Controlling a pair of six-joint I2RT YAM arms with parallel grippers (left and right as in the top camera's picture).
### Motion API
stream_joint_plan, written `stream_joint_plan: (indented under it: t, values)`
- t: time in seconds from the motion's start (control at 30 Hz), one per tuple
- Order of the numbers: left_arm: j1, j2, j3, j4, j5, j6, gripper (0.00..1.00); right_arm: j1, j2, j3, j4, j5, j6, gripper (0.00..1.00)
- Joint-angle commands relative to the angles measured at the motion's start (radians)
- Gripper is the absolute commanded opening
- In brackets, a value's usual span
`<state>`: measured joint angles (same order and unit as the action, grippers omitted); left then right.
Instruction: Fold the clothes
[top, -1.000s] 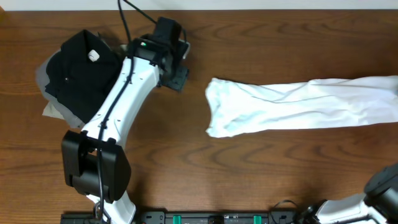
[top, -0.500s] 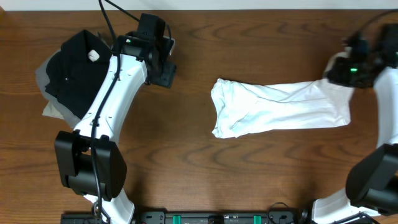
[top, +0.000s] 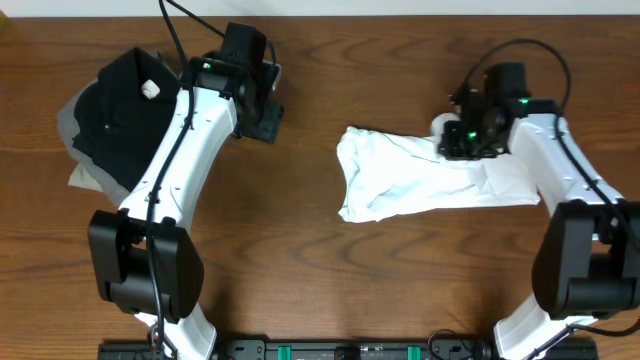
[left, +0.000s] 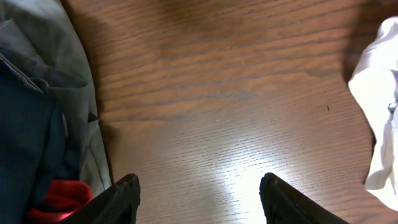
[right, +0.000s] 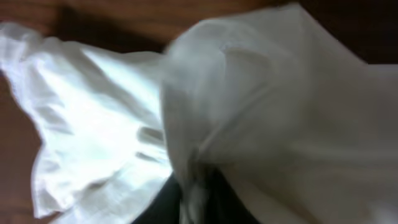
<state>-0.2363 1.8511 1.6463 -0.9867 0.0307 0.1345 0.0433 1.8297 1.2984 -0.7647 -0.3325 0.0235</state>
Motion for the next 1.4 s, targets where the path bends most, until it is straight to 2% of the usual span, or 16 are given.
stream_joint_plan:
  t: [0.0,0.13,0.27,0.37,0.53,0.83,0.93,1.03,1.13,1.27,1.37]
  values:
    - [0.003,-0.009,0.006,-0.002,0.003,-0.006,0.63,0.045,-0.008,0.011,0.011,-0.089,-0.032,0.27]
    - [0.003,-0.009,0.006,-0.001,0.003,-0.005,0.64,0.032,-0.037,0.034,0.010,-0.188,-0.108,0.34]
    - [0.003,-0.009,0.006,0.006,0.005,-0.008,0.63,-0.028,-0.071,0.036,-0.001,-0.059,-0.079,0.33]
    - [0.003,-0.009,0.006,0.005,0.028,-0.018,0.64,-0.091,-0.068,0.034,-0.009,0.055,0.019,0.24]
    - [0.003,-0.009,0.006,0.005,0.133,-0.050,0.64,-0.134,-0.026,0.020,-0.011,0.032,0.029,0.07]
    - [0.003,0.000,-0.037,0.006,0.302,-0.187,0.65,-0.023,0.120,-0.052,0.087,-0.102,0.074,0.14]
    - [0.001,0.013,-0.079,0.024,0.372,-0.209,0.69,0.019,0.130,-0.051,0.138,-0.211,0.010,0.17]
    - [-0.008,0.018,-0.156,0.109,0.463,-0.273,0.72,0.036,0.105,-0.031,0.176,-0.357,-0.079,0.20]
    - [-0.033,0.018,-0.240,0.256,0.567,-0.335,0.76,0.031,0.063,0.000,0.165,-0.360,-0.080,0.25]
    - [-0.087,0.019,-0.322,0.397,0.587,-0.408,0.82,0.006,-0.022,0.011,0.151,-0.335,-0.080,0.29]
    - [-0.140,0.027,-0.362,0.476,0.586,-0.445,0.82,-0.022,-0.087,0.011,0.135,-0.307,-0.079,0.32]
